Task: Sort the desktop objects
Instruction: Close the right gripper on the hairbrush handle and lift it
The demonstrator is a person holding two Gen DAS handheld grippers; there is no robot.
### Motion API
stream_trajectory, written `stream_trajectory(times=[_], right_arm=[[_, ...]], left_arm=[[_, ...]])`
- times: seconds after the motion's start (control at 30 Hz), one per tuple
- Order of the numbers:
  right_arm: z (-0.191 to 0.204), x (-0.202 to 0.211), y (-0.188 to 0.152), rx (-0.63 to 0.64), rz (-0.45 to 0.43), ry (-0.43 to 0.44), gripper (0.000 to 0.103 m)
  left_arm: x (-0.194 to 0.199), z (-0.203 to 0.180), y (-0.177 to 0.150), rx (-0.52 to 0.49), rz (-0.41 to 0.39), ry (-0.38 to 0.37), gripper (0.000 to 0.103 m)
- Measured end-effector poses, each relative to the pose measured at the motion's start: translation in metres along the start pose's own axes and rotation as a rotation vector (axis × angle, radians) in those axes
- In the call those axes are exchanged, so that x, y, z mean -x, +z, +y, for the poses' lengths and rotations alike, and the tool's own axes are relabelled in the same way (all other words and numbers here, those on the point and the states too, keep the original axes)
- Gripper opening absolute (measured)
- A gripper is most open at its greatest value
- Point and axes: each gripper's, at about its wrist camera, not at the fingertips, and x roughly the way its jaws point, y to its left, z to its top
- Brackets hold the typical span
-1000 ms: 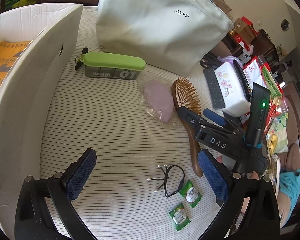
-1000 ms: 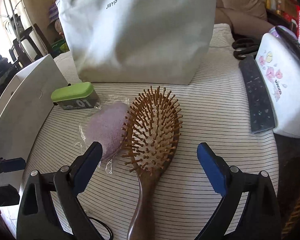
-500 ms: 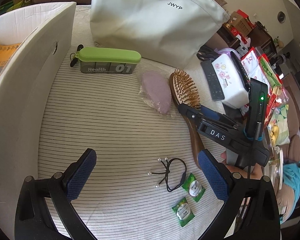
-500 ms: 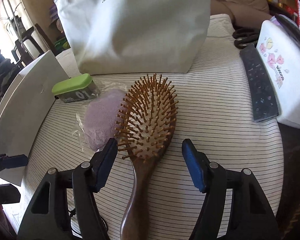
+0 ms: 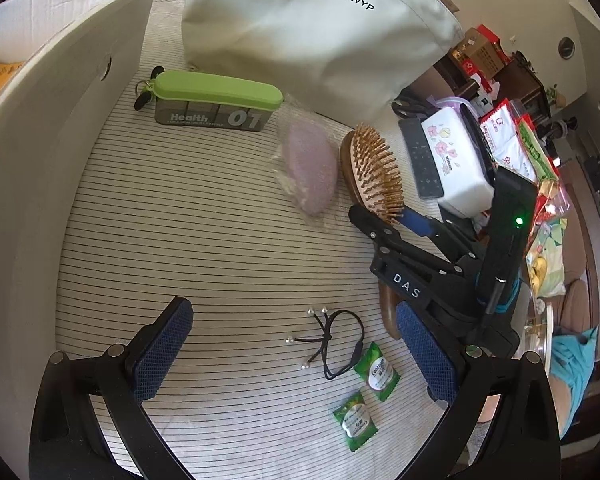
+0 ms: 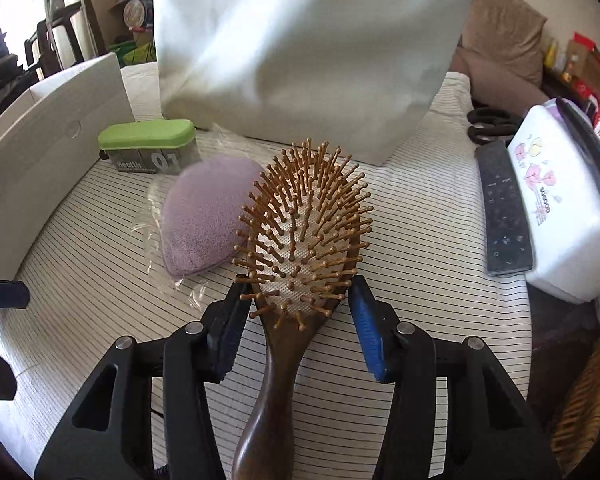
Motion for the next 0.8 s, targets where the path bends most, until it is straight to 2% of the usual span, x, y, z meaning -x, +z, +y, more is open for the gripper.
stream_trajectory(times=[0.13,0.23,0.47,0.67,0.7,0.8], right_arm=[[-0.011,0.034,-0.003,-0.017,-0.056,0.061,0.048],[-0.016,0.062,-0.006,-0.025,-0.098,0.093,0.047],[-0.012,0.116,-0.007,0.029,-0.168,0.136,0.047],[-0.002,0.151,-0.007,0.061,-0.194,0.167,0.047],[0.001,0.157,-0.007,0.063,-0.199,0.173,0.047],[0.01,0.173,-0.009,0.06,-0.206,0.218,0.047]], left_arm=[[-0.004,-0.001,0.002,0.059,0.024,-0.096,0.103],[-0.002,-0.011,0.009,0.063,0.0,-0.155,0.103],[0.031,-0.058,0.036,-0.075,-0.122,-0.152,0.103],[0.067,-0.098,0.043,-0.255,-0.156,-0.107,0.103],[0.072,-0.1,0.043,-0.256,-0.155,-0.116,0.103],[0.084,-0.097,0.041,-0.202,-0.138,-0.212,0.103]])
